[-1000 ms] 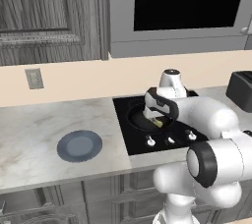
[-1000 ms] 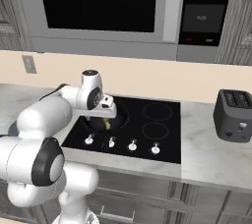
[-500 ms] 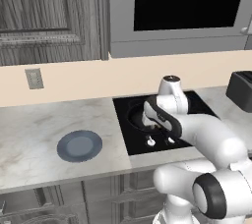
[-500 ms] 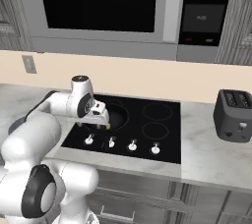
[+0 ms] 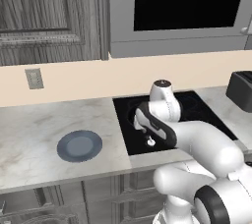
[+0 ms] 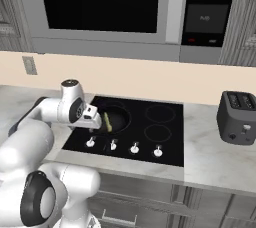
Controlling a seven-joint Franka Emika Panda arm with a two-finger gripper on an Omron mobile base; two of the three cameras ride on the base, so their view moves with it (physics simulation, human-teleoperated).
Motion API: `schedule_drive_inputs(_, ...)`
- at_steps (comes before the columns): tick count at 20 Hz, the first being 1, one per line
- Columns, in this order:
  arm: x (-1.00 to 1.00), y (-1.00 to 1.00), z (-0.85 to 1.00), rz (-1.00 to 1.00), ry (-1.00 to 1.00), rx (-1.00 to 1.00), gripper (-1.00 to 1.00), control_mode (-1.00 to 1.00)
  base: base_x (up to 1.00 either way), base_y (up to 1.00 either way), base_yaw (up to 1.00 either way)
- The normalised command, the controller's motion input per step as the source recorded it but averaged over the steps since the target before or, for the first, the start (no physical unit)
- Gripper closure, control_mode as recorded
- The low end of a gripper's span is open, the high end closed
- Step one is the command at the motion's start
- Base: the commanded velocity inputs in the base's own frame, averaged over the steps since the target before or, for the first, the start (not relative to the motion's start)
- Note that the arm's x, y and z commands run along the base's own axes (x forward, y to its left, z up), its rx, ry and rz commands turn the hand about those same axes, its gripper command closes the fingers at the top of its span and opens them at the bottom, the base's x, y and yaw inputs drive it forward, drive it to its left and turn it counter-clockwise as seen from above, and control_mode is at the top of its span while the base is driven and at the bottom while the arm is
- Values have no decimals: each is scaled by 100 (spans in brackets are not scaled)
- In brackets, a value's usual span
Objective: Pick up the butter stick and place it in the pan. Then turn on the burner for the pan.
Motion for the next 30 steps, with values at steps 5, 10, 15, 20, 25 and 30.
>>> schedule_drive_inputs(5, 1, 7, -13, 0, 0, 0, -100, -100, 0, 0, 0)
schedule_drive_inputs(10, 0, -1, -22, 0, 0, 1, -100, -100, 0, 0, 0)
schedule_drive_inputs(15, 3, -1, -25, 0, 0, 2, -100, -100, 0, 0, 0)
schedule_drive_inputs(20, 14, -1, -17, 0, 0, 3, -100, -100, 0, 0, 0)
schedule_drive_inputs(25, 12, -3, -16, 0, 0, 1, -100, -100, 0, 0, 0)
schedule_drive_inputs(30, 3, -6, -20, 0, 0, 0, -100, -100, 0, 0, 0)
